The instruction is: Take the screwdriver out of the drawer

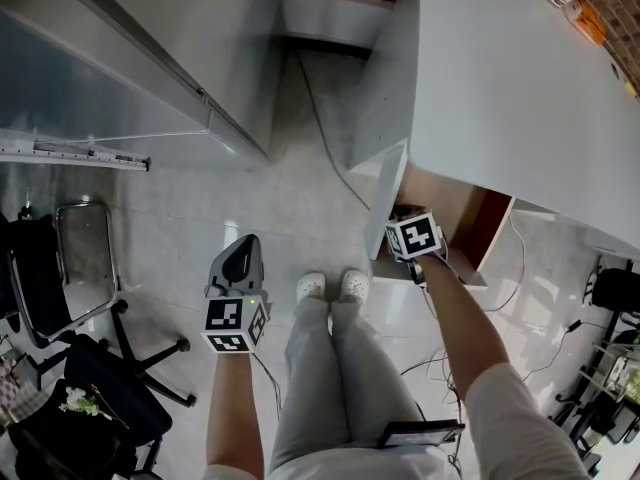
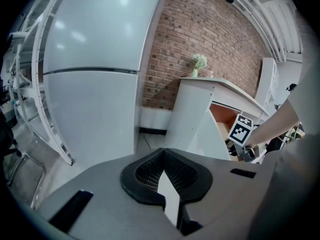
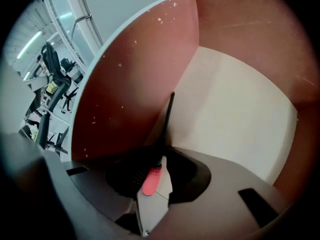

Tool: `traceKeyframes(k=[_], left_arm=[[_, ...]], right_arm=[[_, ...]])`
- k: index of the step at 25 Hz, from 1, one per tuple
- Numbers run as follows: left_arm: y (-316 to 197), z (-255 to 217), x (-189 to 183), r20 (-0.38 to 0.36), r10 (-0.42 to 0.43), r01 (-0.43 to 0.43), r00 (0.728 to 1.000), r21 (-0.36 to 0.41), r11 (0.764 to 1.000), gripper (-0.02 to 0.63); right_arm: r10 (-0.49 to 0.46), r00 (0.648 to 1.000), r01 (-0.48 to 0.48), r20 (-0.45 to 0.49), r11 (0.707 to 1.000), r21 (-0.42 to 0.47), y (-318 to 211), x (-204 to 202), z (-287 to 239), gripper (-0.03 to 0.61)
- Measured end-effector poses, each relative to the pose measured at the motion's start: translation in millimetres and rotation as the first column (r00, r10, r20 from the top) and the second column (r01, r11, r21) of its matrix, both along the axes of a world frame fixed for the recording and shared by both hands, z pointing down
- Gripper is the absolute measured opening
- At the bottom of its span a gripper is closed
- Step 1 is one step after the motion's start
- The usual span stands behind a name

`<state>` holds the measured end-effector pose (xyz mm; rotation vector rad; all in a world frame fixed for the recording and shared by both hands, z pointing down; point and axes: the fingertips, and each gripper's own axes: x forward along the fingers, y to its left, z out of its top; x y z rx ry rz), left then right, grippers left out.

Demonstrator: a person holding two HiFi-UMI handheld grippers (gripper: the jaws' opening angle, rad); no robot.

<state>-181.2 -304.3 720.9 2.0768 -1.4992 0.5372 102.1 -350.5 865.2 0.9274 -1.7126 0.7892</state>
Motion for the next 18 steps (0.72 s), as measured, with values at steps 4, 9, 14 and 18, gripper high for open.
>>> traceKeyframes(k=[4, 9, 14, 18], left_arm=[[0.9, 2.8, 5.0, -0.003, 0.003, -0.003, 1.000, -0.008, 1.000, 0.011], [1.1, 2.7, 11.3, -0.009, 0.013, -0.013, 1.000, -0.011, 1.000, 0.009], [3.5, -1.4, 14.2, -0.005, 0.029, -0.029, 1.000, -0.008, 1.000, 0.009], [6.8, -9.0, 14.5, 0.005, 0.045, -0.045, 0.999, -0.011, 0.999, 0.009]], right_arm=[[0.033, 0.999, -0.033, -0.020, 0.999, 0.005, -1.5, 4.4, 0.9, 0.072], [0.072, 0.996, -0.072, -0.057, 0.997, 0.000, -2.9, 4.3, 2.0, 0.064], [0.100, 0.995, -0.100, -0.026, 0.995, -0.010, -2.1, 5.3, -0.8, 0.058], [0.092, 0.996, -0.092, -0.014, 0.996, -0.009, 2.2, 4.9, -12.1, 0.057]])
